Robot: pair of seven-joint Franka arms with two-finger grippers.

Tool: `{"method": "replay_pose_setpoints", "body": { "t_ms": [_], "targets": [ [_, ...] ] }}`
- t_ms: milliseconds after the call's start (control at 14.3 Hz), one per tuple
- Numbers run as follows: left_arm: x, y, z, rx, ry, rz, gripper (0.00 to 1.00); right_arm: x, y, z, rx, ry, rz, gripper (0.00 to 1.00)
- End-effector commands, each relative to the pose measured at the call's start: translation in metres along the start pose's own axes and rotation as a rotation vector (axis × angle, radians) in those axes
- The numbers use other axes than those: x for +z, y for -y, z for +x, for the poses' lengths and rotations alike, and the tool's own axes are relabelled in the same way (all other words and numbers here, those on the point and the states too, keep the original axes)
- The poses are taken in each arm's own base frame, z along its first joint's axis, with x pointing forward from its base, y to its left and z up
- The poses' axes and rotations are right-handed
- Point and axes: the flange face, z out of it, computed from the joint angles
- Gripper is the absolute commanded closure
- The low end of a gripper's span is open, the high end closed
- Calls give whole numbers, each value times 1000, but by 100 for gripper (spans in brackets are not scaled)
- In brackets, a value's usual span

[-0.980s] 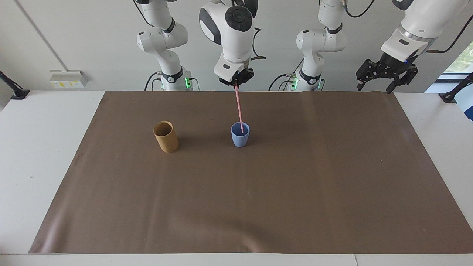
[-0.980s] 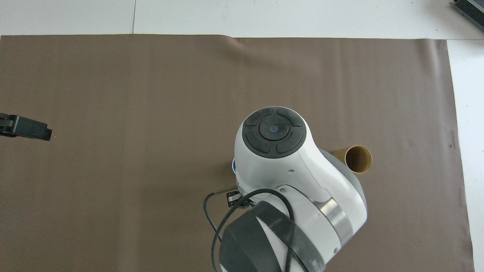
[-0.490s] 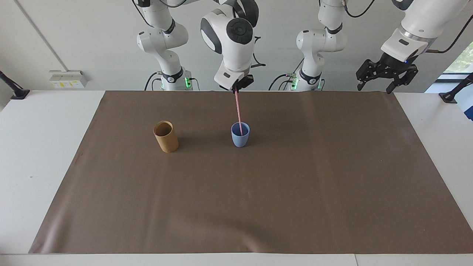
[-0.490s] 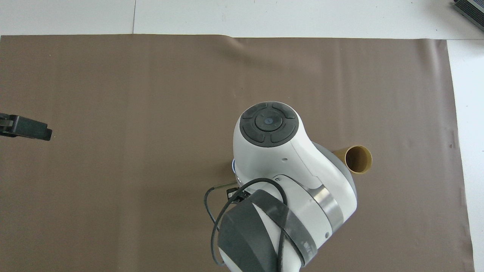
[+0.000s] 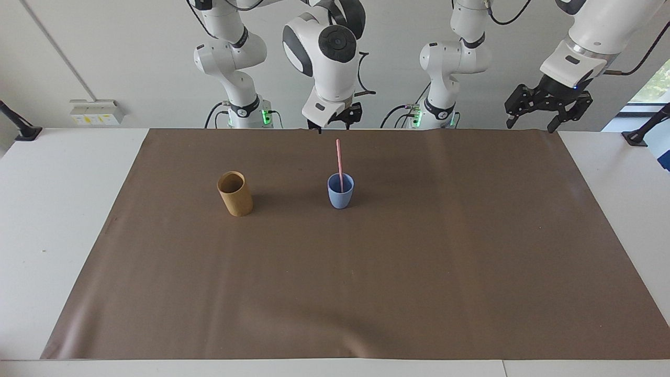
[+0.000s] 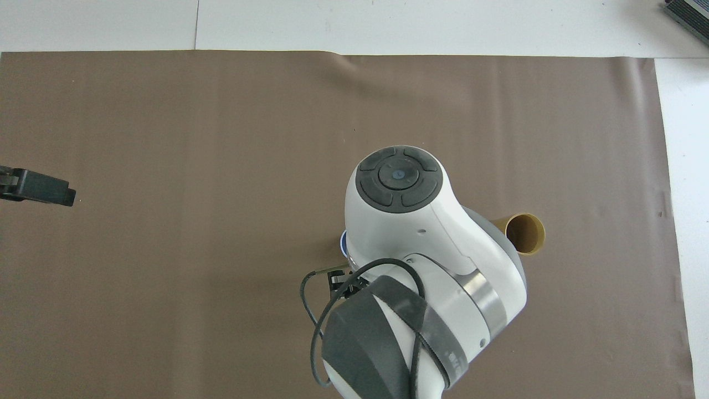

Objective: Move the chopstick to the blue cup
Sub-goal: 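Open the right gripper to release the stick into the blue cup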

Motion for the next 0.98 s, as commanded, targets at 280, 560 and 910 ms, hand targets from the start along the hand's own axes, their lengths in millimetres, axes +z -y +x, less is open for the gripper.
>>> {"method": "replay_pose_setpoints", "body": {
  "t_ms": [280, 560, 910],
  "targets": [
    [-6, 1, -3, -6, -7, 3, 0, -65, -45, 1, 77, -256, -50, 0],
    [-7, 0, 1, 8, -32, 8, 0, -81, -63, 5, 102, -365, -139, 0],
    [-8, 1, 3, 34, -50, 12, 0, -124, -100, -13, 165, -466, -102, 0]
  ]
}}
